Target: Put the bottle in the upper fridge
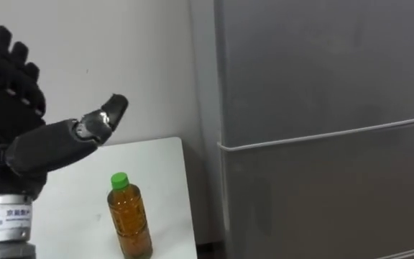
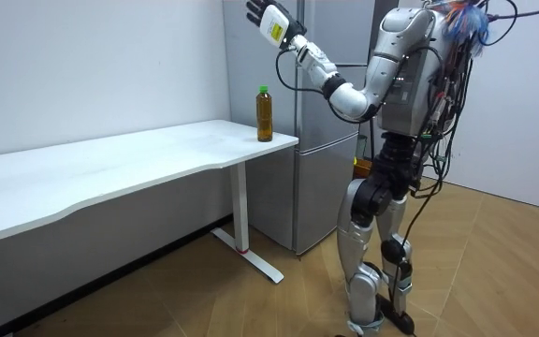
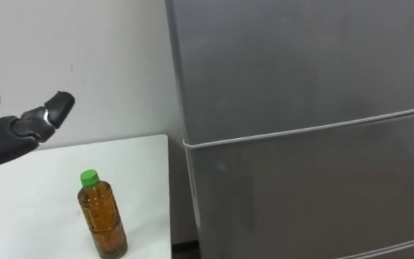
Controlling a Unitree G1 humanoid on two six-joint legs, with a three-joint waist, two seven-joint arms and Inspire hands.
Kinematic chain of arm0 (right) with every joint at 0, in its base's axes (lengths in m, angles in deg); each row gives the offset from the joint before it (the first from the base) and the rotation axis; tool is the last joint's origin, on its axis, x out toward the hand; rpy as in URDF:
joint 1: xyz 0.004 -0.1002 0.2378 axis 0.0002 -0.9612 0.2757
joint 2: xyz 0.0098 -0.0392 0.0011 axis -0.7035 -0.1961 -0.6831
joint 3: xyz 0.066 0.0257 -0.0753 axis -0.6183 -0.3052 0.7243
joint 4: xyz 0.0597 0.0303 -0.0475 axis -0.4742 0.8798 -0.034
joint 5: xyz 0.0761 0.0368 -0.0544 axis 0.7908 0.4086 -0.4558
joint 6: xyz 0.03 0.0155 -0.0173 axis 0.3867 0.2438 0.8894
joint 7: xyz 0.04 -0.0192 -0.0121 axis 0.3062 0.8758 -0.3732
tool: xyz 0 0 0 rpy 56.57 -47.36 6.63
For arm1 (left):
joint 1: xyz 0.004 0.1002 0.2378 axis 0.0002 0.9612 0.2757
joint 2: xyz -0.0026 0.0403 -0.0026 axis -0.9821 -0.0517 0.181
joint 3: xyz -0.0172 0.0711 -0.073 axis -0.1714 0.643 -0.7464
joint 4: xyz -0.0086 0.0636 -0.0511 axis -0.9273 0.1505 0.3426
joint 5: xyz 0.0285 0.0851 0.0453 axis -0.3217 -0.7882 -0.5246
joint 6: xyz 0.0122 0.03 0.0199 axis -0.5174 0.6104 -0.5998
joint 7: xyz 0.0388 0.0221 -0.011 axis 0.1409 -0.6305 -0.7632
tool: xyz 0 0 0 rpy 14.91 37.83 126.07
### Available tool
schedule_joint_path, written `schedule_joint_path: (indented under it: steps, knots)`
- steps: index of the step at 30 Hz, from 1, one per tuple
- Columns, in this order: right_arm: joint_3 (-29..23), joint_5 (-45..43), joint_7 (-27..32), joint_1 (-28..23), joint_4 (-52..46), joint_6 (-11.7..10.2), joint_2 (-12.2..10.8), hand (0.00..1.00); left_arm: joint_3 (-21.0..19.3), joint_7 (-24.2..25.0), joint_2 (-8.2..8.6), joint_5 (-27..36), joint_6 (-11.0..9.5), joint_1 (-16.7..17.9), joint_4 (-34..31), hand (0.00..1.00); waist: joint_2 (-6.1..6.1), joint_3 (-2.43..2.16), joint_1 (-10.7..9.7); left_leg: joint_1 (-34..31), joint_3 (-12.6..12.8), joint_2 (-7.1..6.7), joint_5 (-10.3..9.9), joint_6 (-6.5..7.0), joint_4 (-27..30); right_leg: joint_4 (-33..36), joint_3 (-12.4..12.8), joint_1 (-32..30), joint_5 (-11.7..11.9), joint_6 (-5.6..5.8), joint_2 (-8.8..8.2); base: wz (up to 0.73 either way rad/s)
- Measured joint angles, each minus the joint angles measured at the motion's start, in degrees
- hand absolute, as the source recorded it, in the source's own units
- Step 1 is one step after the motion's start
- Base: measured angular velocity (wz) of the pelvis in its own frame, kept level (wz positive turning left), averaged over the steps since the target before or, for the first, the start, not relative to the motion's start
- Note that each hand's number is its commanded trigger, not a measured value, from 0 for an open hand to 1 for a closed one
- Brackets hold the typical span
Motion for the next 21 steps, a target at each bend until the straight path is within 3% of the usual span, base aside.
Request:
schedule_joint_path:
  steps: [6,10,14,17,21]
  knots:
    - [0.00,0.12,-0.58,0.58,-0.04,1.34,0.31,0.00,0.48,4.88,0.00,0.12,3.92,-0.37,0.01,0.00,0.68,-0.46,-1.22,0.33,0.06,0.01,0.00,0.00,0.00,0.02,0.01,-0.01,0.01,-0.01,0.00,0.00]
    - [0.02,0.42,-0.58,0.78,-0.01,2.47,0.54,0.00,0.64,7.31,-0.07,5.26,5.96,-0.58,0.01,0.00,0.99,-0.58,-1.33,0.69,0.05,0.01,0.00,0.00,-0.07,0.06,0.18,0.13,0.01,-0.01,0.00,0.00]
    - [0.03,0.44,-0.66,0.99,0.04,2.47,0.53,0.00,1.78,9.01,-0.08,8.85,6.27,-1.51,0.00,0.00,1.12,-0.35,-1.32,0.68,-0.01,0.01,0.00,0.00,-0.14,0.14,0.11,0.08,0.01,-0.01,0.00,0.01]
    - [0.08,0.38,-0.69,1.31,0.39,2.46,0.54,0.00,3.58,10.46,-0.15,8.78,6.29,-4.37,-0.02,0.00,0.81,-0.08,-1.31,0.10,-0.08,0.00,0.01,0.01,0.00,0.11,0.03,-0.34,0.01,-0.02,0.00,0.02]
    - [0.43,0.39,-0.62,1.76,0.70,2.46,0.66,0.00,5.17,12.89,-0.16,8.83,6.30,-6.14,-1.12,0.00,1.13,-0.19,-1.56,-0.54,0.02,0.00,0.01,0.01,0.04,-0.04,0.14,-1.00,0.01,-0.02,0.01,-0.01]
